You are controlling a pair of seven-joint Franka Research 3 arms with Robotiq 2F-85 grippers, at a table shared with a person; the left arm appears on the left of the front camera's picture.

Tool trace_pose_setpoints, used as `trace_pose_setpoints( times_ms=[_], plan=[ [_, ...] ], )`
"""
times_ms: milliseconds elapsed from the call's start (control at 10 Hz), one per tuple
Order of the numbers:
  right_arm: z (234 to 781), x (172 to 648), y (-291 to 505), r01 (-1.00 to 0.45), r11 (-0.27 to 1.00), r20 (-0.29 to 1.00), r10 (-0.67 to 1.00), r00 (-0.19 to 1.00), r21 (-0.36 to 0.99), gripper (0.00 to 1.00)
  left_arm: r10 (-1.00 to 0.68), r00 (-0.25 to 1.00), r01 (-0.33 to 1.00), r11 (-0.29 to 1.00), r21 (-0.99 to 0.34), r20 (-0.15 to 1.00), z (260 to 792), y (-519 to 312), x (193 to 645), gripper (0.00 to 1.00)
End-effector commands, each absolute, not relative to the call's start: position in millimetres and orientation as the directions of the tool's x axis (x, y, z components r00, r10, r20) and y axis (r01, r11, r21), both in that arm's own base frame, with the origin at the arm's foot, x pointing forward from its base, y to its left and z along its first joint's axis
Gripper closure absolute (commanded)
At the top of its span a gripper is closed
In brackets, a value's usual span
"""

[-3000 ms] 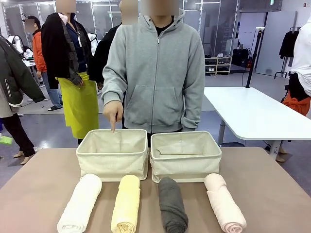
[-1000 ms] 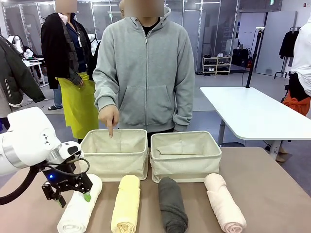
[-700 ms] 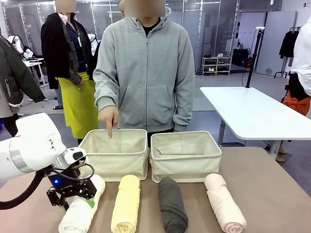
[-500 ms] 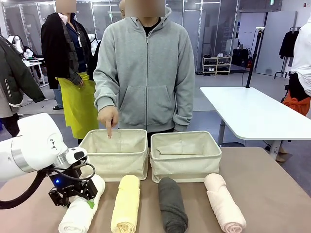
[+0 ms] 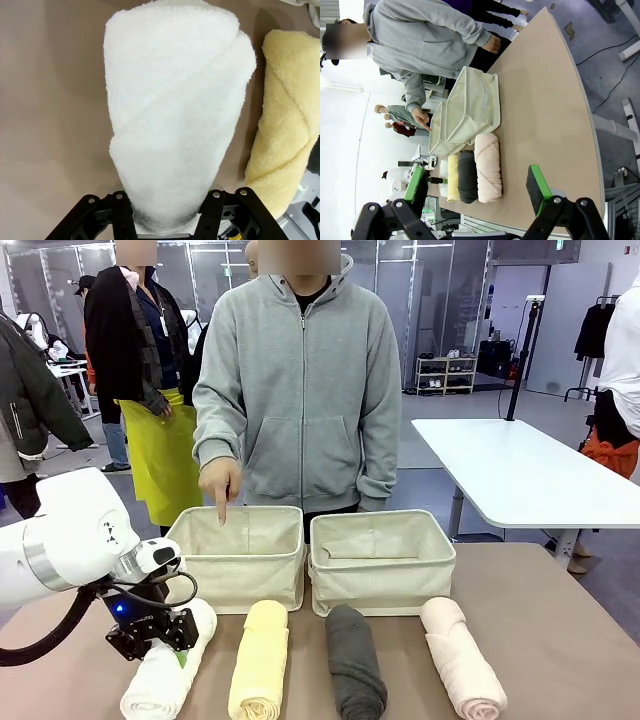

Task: Divide the towels into two baskets.
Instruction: Pick up one hotel-folded towel and place it in the Fabric basket indicated by the person.

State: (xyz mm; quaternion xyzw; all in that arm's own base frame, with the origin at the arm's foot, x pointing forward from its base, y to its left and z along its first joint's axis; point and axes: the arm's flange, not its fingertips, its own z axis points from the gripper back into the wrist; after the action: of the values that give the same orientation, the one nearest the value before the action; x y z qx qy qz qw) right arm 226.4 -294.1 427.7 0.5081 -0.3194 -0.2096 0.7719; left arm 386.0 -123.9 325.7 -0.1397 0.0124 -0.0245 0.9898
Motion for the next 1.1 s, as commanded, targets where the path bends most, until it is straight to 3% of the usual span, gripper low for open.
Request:
trace_pose_setpoints(
  times_ms=[0, 400, 700, 900, 1000],
  plan=[
    [429, 224, -293, -0.011, 0.388, 0.284, -0.654, 0.701, 0.922, 0.0, -0.058, 0.998, 0.056, 0.959, -0.279, -0.001, 332, -117, 360, 0.66],
    [429, 224, -293, -0.011, 0.388, 0.284, -0.654, 0.701, 0.922, 0.0, -0.139, 0.989, 0.15, 0.952, -0.266, 0.058, 402, -106, 354, 0.66],
    [429, 224, -293, -0.011, 0.388, 0.284, -0.654, 0.701, 0.922, 0.0, -0.441, 0.889, 0.457, 0.864, -0.21, 0.123, 448, -97, 347, 0.66],
    [429, 224, -293, -0.011, 0.388, 0.284, -0.654, 0.701, 0.922, 0.0, -0.752, 0.646, 0.763, 0.632, -0.139, 0.13, 464, -93, 341, 0.66],
    [429, 224, -293, -0.011, 0.388, 0.284, -0.654, 0.701, 0.922, 0.0, -0.856, 0.503, 0.858, 0.479, -0.183, 0.116, 471, -95, 336, 0.66]
  ],
)
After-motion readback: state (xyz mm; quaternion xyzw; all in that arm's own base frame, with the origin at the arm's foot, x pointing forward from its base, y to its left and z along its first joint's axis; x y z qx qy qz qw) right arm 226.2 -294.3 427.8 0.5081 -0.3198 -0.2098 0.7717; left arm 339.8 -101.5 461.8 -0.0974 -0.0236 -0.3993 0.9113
